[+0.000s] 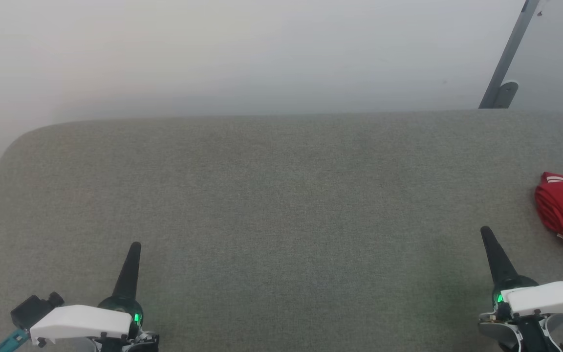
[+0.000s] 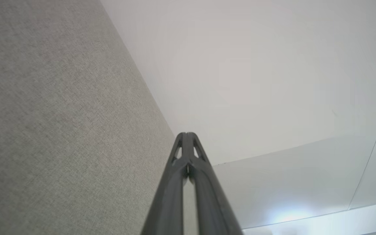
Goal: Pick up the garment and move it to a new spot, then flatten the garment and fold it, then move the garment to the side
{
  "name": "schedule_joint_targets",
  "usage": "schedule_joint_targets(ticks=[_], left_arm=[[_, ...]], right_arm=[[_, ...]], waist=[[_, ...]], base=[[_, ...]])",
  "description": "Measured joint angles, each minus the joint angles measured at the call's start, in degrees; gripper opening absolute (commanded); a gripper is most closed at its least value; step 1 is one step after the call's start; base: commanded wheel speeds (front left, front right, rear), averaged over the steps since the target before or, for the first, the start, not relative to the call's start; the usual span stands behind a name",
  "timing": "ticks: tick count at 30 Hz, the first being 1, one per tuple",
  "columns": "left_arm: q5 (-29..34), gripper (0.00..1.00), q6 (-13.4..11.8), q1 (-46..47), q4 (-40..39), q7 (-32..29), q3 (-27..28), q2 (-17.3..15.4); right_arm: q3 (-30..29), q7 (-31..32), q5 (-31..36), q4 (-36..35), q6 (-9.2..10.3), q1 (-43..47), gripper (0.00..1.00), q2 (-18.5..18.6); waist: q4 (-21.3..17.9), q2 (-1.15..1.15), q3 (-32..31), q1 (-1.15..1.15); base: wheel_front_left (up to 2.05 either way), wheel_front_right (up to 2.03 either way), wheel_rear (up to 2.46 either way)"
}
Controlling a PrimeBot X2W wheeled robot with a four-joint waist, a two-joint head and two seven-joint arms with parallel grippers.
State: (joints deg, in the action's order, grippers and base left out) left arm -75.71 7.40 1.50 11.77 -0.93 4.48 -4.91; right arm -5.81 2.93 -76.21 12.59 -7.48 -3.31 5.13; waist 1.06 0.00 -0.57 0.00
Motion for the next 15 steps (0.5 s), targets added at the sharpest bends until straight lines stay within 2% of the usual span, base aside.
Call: schedule_joint_targets(ticks=[15], left_arm=[[-6.56,0.0,0.0,1.7,0.91,-1.82,0.51,0.49]], right_arm=[[-0.21,1.22,-6.06,0.56,0.0,-1.0,0.0,-0.91]], waist=[[-0.36,0.0,0.26,0.0]], base=[[0.0,0.0,0.0]])
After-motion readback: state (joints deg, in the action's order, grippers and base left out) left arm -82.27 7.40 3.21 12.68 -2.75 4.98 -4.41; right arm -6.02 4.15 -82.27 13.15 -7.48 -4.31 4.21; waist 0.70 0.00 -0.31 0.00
